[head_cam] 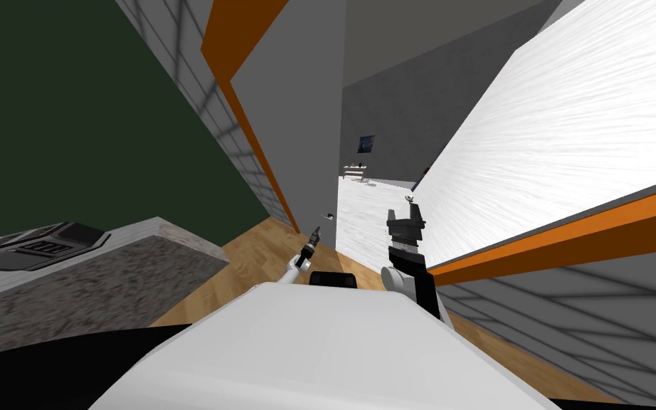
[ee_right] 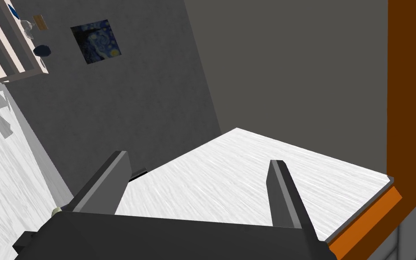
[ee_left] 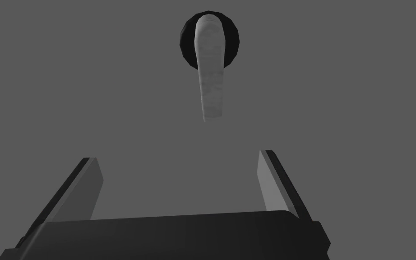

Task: Push the door open

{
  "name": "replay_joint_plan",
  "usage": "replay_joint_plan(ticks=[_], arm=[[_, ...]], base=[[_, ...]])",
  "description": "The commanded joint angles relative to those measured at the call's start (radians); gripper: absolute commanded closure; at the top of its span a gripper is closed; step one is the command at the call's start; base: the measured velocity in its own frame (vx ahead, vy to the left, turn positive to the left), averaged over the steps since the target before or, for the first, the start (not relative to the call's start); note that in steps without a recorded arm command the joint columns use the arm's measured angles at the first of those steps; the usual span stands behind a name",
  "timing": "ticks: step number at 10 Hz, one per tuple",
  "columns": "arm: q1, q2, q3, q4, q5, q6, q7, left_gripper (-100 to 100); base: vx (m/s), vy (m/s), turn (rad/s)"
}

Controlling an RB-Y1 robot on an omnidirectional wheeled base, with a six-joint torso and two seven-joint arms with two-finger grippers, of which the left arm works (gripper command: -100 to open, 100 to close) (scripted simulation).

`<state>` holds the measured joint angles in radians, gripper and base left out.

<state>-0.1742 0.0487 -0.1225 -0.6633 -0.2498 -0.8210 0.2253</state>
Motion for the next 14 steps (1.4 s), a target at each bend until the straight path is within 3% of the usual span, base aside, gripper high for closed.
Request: replay_joint_plan(ticks=[1,8,9,10,14], arm=[[-0.013,-0.002,0.002,0.028,0.001,-0.011,0.0,-100],[-0.054,-0.025,-0.006,0.122,-0.01,-0.029,0.008,-100],[-0.048,-0.023,-0.007,0.11,-0.01,-0.024,0.008,-100],[-0.05,-0.01,-0.003,0.113,-0.007,-0.024,0.004,-100],[-0.051,-0.007,0.004,0.117,-0.001,-0.023,-0.004,-100]], base=[[0.033,0.046,-0.003],[0.051,0.058,-0.047],[0.017,0.028,-0.008],[0.106,-0.049,-0.042],[0.197,-0.071,-0.026]])
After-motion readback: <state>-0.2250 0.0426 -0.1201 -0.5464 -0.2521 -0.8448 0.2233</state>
